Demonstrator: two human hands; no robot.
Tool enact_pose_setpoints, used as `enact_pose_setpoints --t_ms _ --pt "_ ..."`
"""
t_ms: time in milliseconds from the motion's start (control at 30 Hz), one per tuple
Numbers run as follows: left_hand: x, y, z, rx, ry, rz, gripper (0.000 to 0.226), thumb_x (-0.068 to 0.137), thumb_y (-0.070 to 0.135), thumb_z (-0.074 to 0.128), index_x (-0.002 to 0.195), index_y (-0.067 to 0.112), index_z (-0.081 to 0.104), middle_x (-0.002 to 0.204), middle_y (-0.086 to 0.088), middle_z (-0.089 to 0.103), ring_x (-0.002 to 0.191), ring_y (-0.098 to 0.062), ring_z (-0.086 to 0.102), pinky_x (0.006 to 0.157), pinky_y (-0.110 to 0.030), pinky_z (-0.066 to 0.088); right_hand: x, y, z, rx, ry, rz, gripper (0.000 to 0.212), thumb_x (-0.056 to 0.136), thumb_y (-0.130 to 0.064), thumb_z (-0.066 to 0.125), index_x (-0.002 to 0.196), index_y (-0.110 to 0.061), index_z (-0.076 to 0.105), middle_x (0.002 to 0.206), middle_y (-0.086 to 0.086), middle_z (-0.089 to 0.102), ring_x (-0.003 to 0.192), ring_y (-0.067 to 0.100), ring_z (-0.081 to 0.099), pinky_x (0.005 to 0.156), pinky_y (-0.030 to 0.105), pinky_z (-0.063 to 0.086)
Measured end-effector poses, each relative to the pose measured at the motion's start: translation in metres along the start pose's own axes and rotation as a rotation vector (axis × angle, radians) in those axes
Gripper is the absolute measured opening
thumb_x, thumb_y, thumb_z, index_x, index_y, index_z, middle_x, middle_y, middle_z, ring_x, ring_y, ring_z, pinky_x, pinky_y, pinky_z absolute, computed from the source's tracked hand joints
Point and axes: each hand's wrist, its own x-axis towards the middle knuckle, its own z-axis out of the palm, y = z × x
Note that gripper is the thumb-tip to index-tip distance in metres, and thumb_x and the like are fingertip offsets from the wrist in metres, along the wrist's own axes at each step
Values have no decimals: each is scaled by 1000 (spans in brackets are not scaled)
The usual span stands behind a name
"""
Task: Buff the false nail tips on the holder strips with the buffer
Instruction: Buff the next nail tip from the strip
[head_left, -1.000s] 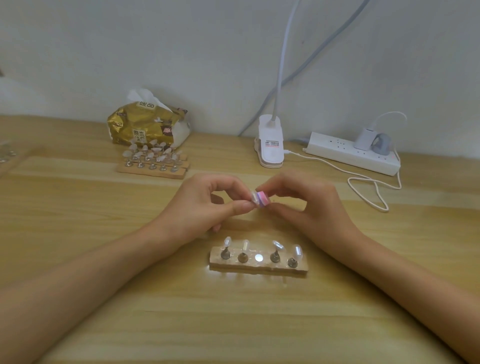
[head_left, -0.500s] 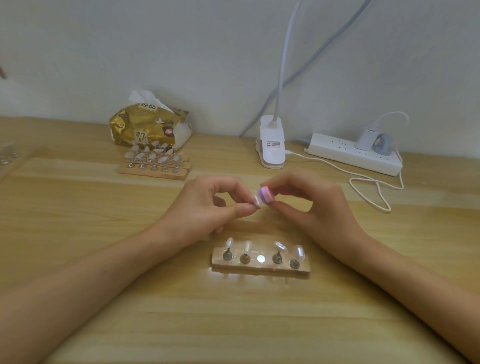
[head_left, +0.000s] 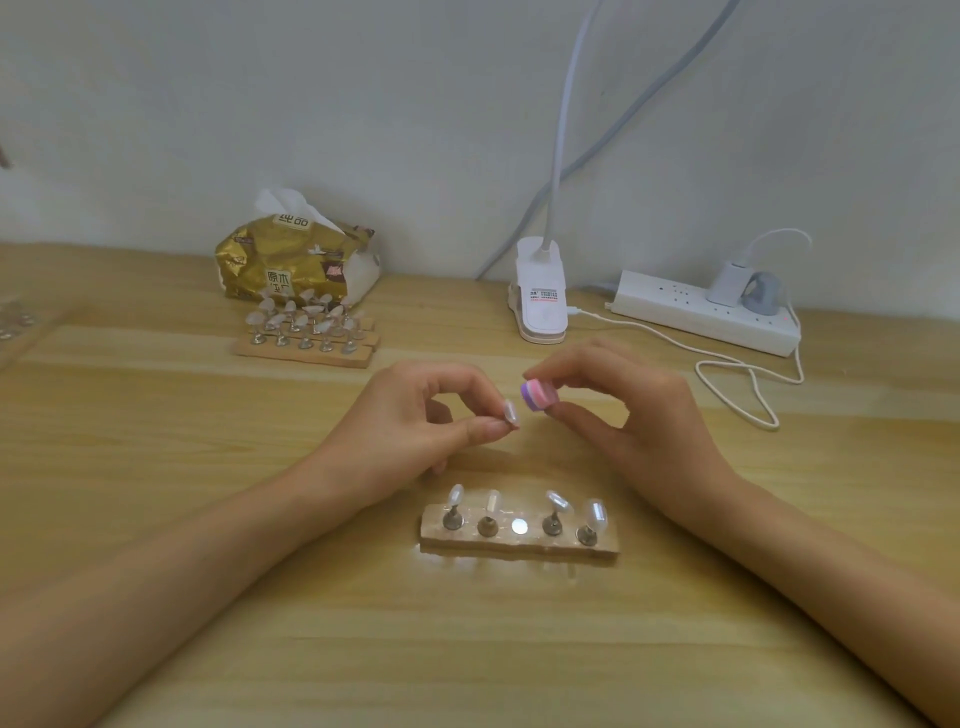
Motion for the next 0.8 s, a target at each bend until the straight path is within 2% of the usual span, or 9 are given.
enact_pose_setpoints --t_ms 100,167,233,333,400,467,600,733,800 --pt "0 0 0 17 5 -2 9 83 22 76 77 27 72 78 15 70 46 -6 47 45 -20 42 0 -4 3 -23 3 -111 14 90 -3 73 103 -8 71 101 0 68 99 15 66 89 28 54" --pt "0 -1 0 22 13 5 9 83 22 76 76 26 72 75 17 69 46 -5 46 45 -18 42 1 -1 3 -22 -44 -42 11 91 -5 73 101 -9 72 99 0 69 96 15 67 86 33 55" --pt "0 0 1 18 11 4 9 82 24 76 76 28 72 82 14 71 48 -6 47 45 -19 43 1 1 -1 -8 18 2 11 90 -5 73 101 -7 72 99 0 70 95 14 68 85 35 56" --pt "0 0 1 34 13 -3 9 82 22 77 76 28 72 80 15 70 47 -4 47 45 -19 42 0 -4 1 -42 33 -115 14 90 -6 74 104 -8 72 101 0 69 98 14 67 87 27 54" --pt "0 -1 0 49 9 -5 8 82 21 77 77 26 73 78 14 69 47 -5 48 45 -19 42 0 -1 2 -36 -47 -70 13 91 -7 72 104 -8 73 100 1 69 95 13 67 85 31 54" --pt "0 -1 1 47 2 -6 7 82 21 77 78 26 73 82 12 71 47 -7 49 45 -21 43 1 1 -2 12 -29 24 13 90 -6 73 103 -7 74 99 1 70 94 14 69 85 36 56" --pt "-1 0 1 65 7 -17 5 82 23 76 79 23 73 73 17 68 46 -4 47 45 -19 42 3 -6 1 -16 -22 -112 17 89 -5 75 105 -10 73 101 1 68 96 15 67 85 29 55" --pt "-1 1 1 49 5 -18 7 83 23 76 78 27 74 79 16 71 47 -5 48 46 -20 43 1 0 -2 12 -5 11 11 91 -6 72 102 -9 72 99 1 67 94 17 68 84 38 56" --pt "-1 1 1 52 1 -17 7 83 21 76 79 26 74 78 17 70 46 -4 48 45 -19 43 0 -4 -1 2 16 -57 12 91 -6 73 103 -9 72 99 1 68 96 17 67 85 35 56"
